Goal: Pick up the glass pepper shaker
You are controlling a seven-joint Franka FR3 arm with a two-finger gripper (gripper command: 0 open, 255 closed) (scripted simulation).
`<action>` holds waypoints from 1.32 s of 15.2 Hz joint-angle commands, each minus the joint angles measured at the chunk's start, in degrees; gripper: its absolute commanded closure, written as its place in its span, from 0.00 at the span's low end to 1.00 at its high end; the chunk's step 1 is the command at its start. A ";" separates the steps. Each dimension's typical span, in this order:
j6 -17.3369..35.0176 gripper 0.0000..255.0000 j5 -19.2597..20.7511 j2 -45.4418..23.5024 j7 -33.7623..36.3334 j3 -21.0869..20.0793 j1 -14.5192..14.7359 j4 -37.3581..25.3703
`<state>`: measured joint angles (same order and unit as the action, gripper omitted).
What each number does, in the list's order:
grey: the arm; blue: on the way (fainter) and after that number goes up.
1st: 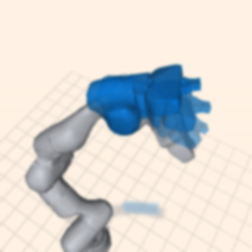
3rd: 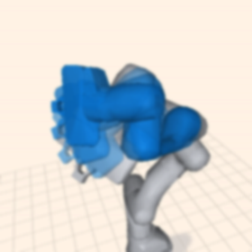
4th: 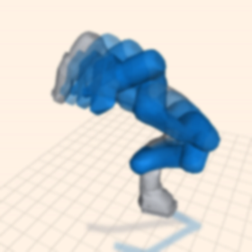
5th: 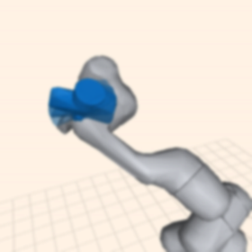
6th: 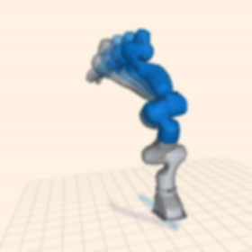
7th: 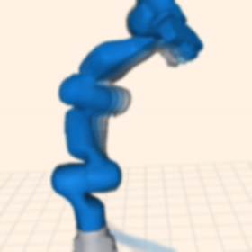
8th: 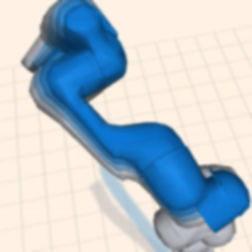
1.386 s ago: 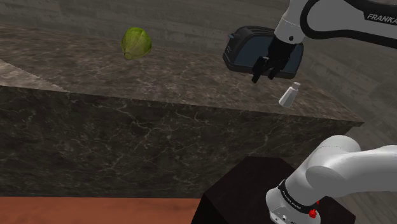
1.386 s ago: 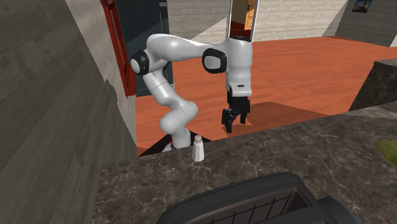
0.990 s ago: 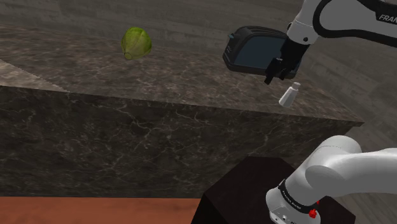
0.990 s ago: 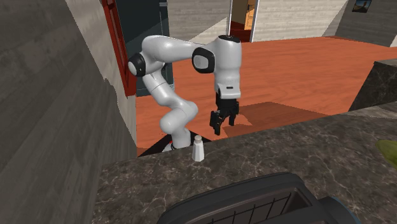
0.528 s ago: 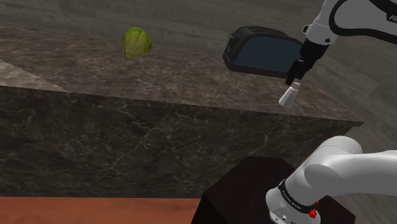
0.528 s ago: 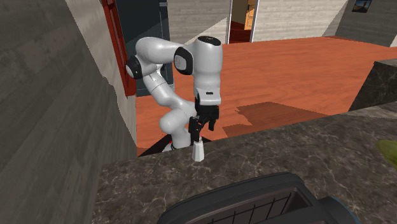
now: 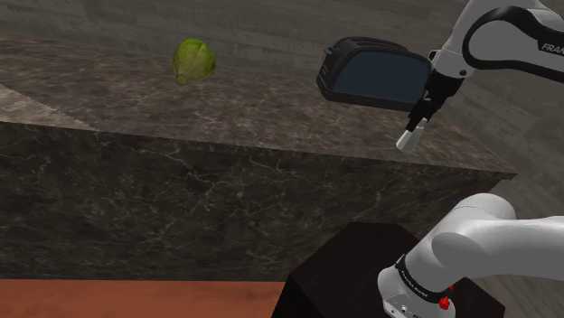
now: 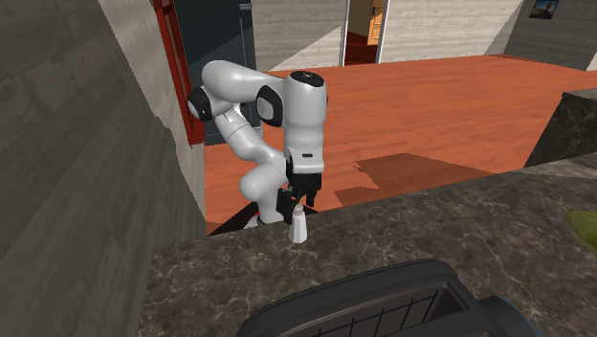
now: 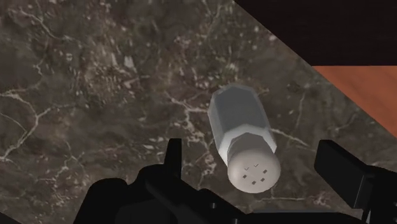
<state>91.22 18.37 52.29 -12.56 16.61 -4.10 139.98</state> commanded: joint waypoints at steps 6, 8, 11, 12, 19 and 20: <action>0.84 1.00 0.18 0.01 0.08 0.24 -0.04 0.83; 0.84 1.00 0.19 0.03 0.06 0.25 -0.05 0.85; 0.83 1.00 0.19 0.05 0.07 0.24 -0.05 0.85; 0.88 1.00 0.19 -0.03 0.07 0.26 -0.04 0.83; -3.67 1.00 -0.83 -1.70 -0.60 -0.72 0.44 -5.42; -4.31 1.00 -0.96 -1.98 -0.70 -0.85 0.50 -6.34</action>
<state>87.72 17.60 50.54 -13.19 15.97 -3.67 134.66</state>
